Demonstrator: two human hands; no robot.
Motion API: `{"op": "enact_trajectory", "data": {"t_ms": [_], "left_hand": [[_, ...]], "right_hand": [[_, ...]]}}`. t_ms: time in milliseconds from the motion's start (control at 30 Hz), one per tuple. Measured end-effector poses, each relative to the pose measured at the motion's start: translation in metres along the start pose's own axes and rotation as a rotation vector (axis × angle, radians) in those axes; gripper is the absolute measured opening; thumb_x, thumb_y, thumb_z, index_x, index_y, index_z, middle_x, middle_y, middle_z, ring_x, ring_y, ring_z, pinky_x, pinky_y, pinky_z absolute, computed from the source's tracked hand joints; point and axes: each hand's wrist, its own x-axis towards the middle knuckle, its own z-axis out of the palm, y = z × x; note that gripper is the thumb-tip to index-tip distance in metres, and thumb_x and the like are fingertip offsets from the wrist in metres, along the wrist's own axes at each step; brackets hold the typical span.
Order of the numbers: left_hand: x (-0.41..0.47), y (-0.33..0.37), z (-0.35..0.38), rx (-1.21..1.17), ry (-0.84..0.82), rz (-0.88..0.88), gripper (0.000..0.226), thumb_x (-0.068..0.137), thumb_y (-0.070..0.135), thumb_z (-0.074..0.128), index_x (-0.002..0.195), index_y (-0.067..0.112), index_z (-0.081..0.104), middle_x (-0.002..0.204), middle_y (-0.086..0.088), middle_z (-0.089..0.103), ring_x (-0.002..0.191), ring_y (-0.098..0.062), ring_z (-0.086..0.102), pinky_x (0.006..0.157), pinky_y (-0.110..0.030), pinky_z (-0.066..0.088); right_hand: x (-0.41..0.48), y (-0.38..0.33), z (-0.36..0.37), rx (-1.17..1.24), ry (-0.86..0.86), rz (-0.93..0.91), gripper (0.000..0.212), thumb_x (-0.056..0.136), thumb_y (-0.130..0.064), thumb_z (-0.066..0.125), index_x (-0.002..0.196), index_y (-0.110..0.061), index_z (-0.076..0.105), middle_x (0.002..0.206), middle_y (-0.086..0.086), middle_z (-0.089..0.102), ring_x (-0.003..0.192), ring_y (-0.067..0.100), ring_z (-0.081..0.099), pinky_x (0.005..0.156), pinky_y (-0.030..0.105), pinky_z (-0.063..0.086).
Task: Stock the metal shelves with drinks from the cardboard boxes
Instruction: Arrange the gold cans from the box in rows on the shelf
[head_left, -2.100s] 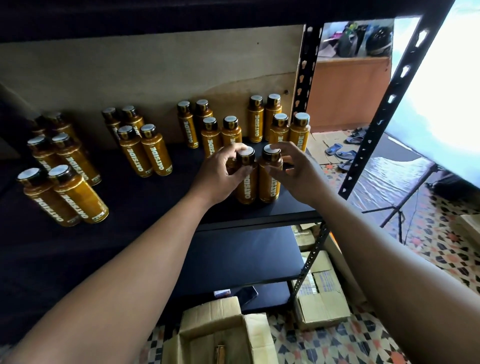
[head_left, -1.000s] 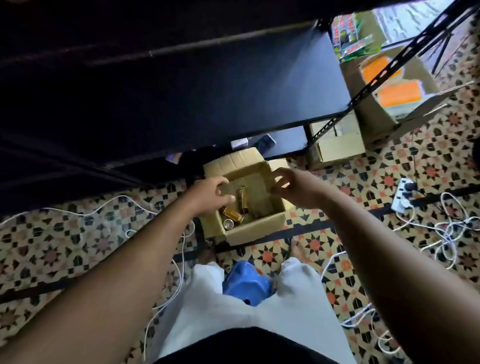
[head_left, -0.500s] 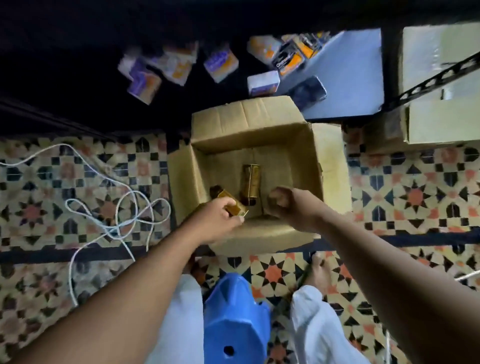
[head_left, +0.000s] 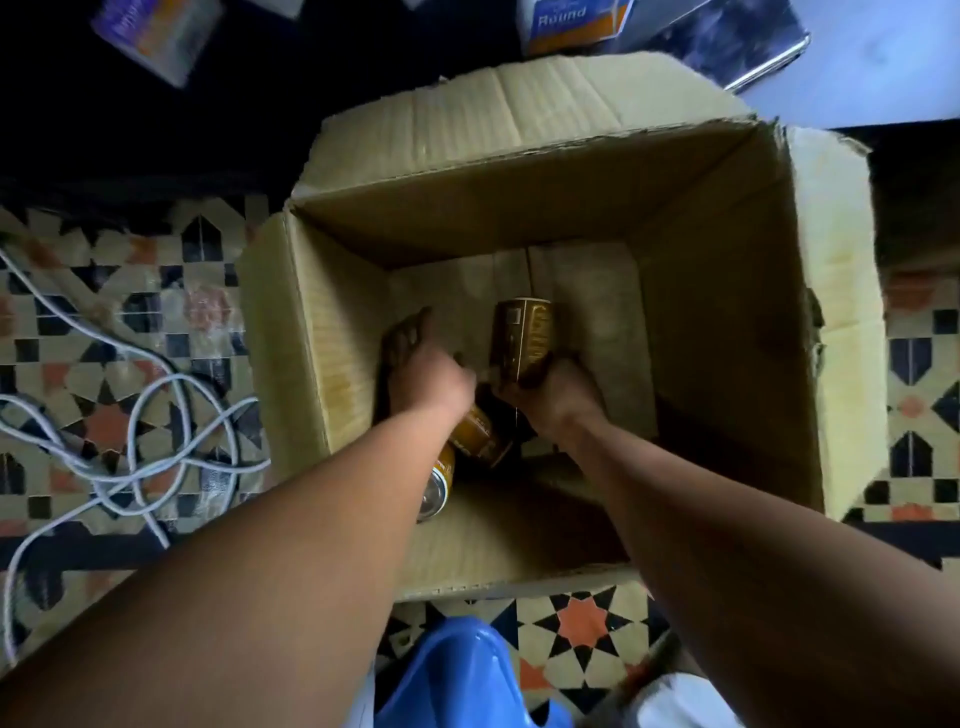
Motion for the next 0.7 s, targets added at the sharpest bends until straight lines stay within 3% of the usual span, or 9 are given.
{"op": "enact_trajectory", "data": {"t_ms": [100,167,267,400,533,600,700], "left_hand": [[0.008,-0.009,0.012,-0.051,0.021,0.007,0.075,0.097,0.021,0.059,0.16,0.029,0.018,0.166,-0.005,0.022,0.153,-0.028,0.017,0.123,-0.045,0.022],[0.009,-0.015,0.016,-0.082,0.067,0.021,0.076,0.096,0.021,0.063,0.159,0.033,0.022,0.164,-0.002,0.025,0.152,-0.027,0.021,0.121,-0.046,0.026],[0.012,-0.01,0.017,-0.122,0.097,0.021,0.082,0.089,0.03,0.074,0.158,0.029,0.028,0.162,-0.003,0.031,0.15,-0.028,0.026,0.121,-0.044,0.027],[0.027,0.0,0.017,-0.286,0.007,-0.128,0.08,0.082,0.027,0.082,0.151,0.023,0.042,0.152,-0.007,0.047,0.14,-0.03,0.044,0.113,-0.045,0.041],[0.017,0.0,0.006,-0.458,0.054,-0.197,0.062,0.083,0.017,0.081,0.139,0.021,0.056,0.133,0.0,0.06,0.12,-0.025,0.058,0.095,-0.034,0.049],[0.002,0.003,-0.003,-0.525,0.036,-0.165,0.056,0.081,0.012,0.082,0.131,0.02,0.059,0.117,0.002,0.065,0.107,-0.02,0.062,0.084,-0.029,0.047],[-0.029,0.01,-0.03,-0.47,0.046,-0.015,0.053,0.078,0.017,0.086,0.123,0.027,0.06,0.11,0.002,0.069,0.102,-0.019,0.066,0.085,-0.031,0.051]], "right_hand": [[0.014,0.001,0.005,0.019,0.028,-0.013,0.062,0.081,-0.048,0.082,0.134,-0.025,0.059,0.12,0.001,0.069,0.101,0.019,0.066,0.083,0.036,0.055],[0.013,0.001,-0.002,0.095,0.056,-0.018,0.069,0.089,-0.037,0.077,0.148,-0.032,0.043,0.132,-0.002,0.064,0.113,0.021,0.062,0.086,0.036,0.049],[0.003,0.001,-0.021,0.291,0.101,-0.065,0.073,0.093,-0.032,0.073,0.153,-0.037,0.031,0.141,-0.004,0.056,0.126,0.022,0.055,0.095,0.038,0.047],[-0.002,0.001,-0.052,0.415,0.18,-0.197,0.068,0.089,-0.034,0.079,0.147,-0.034,0.044,0.137,-0.009,0.057,0.121,0.013,0.056,0.093,0.03,0.05],[-0.018,0.001,-0.07,0.566,0.279,-0.276,0.047,0.085,-0.017,0.083,0.12,-0.034,0.057,0.125,-0.013,0.059,0.12,0.01,0.059,0.094,0.027,0.054],[-0.04,0.001,-0.078,0.485,0.261,-0.318,0.046,0.086,-0.016,0.082,0.12,-0.035,0.057,0.118,-0.021,0.055,0.111,-0.002,0.057,0.086,0.012,0.051],[-0.083,0.0,-0.091,0.338,0.301,-0.386,0.049,0.089,-0.027,0.08,0.132,-0.036,0.057,0.119,-0.023,0.057,0.11,-0.01,0.056,0.087,0.012,0.051]]}}
